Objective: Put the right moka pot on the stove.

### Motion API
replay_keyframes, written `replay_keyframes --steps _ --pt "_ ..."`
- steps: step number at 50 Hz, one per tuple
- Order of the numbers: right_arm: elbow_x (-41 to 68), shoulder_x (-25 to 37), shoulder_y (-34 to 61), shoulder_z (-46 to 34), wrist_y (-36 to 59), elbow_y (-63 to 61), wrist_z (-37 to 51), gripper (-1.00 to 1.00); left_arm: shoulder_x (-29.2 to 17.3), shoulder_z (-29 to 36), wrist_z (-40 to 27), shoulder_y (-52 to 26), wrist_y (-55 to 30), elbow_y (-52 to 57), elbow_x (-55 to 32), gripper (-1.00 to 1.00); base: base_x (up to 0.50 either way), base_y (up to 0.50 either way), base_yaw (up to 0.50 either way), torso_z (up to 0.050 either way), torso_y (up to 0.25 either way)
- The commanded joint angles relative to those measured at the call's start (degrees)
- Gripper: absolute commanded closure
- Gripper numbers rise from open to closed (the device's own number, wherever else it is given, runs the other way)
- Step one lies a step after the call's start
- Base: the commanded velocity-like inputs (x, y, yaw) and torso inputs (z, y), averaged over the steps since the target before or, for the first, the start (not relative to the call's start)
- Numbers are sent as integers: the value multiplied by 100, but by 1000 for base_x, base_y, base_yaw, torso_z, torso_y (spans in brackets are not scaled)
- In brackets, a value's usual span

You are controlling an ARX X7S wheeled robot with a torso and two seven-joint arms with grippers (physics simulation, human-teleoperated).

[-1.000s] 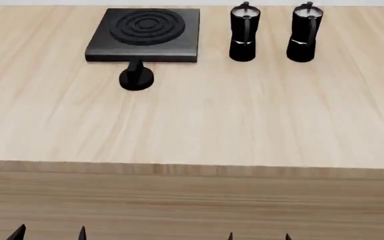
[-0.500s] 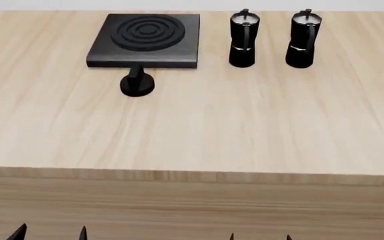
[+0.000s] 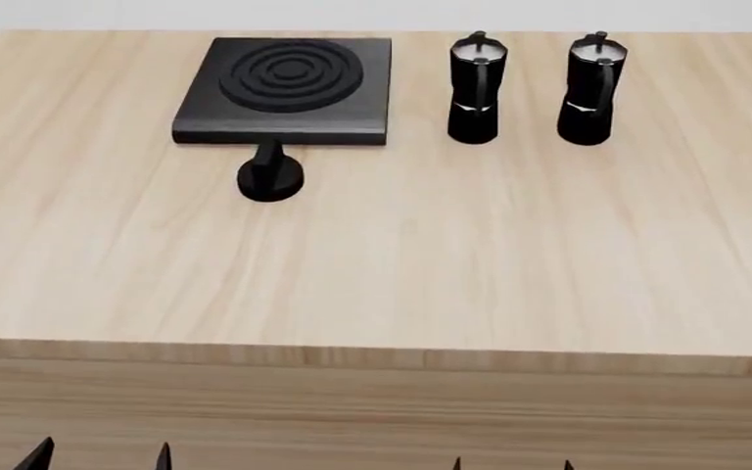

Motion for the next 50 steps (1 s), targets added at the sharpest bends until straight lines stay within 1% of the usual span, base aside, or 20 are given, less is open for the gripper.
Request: replay_keyframes --steps 1,6,7,9,10,11,13,16,19,21,32,50 --pt "51 54 8 -63 -39 32 63 -100 -69 76 8 13 88 0 -112 -100 0 0 0 45 37" --pt "60 77 11 -94 -15 7 98 -100 -86 95 -44 12 87 8 -117 -100 0 0 0 49 52" --pt "66 82 6 -101 -42 10 97 -100 -107 125 46 18 126 14 -179 -100 0 0 0 50 53" --pt "58 94 -9 -121 -39 -14 110 -100 -96 104 -38 9 97 11 -161 -100 0 0 0 50 52" --pt "58 97 -5 -126 -65 17 114 -100 -63 62 -193 -19 54 -24 -86 -100 0 0 0 50 51" --pt "61 101 -1 -130 -65 22 120 -100 -75 91 -250 -32 12 -28 4 -100 0 0 0 0 0" --pt "77 109 6 -132 -33 4 135 -100 -93 81 -101 19 151 30 -194 -100 0 0 0 0 0" --pt "87 122 2 -144 -11 -32 157 -100 -88 86 -218 -28 14 6 -138 -100 0 0 0 0 0" --pt "96 130 9 -162 -48 -4 165 -100 -102 125 -262 -25 89 -24 -65 -100 0 0 0 0 0" --pt "111 131 22 -171 -34 23 173 -100 -112 99 -165 5 278 -25 -207 -100 0 0 0 0 0" --pt "117 169 39 -223 104 -38 257 -100 -170 187 -224 -16 157 -17 -200 -100 0 0 0 0 0" --pt "203 217 58 -291 46 14 308 -100 -223 263 -343 -66 83 -61 -220 -100 192 0 0 0 0"
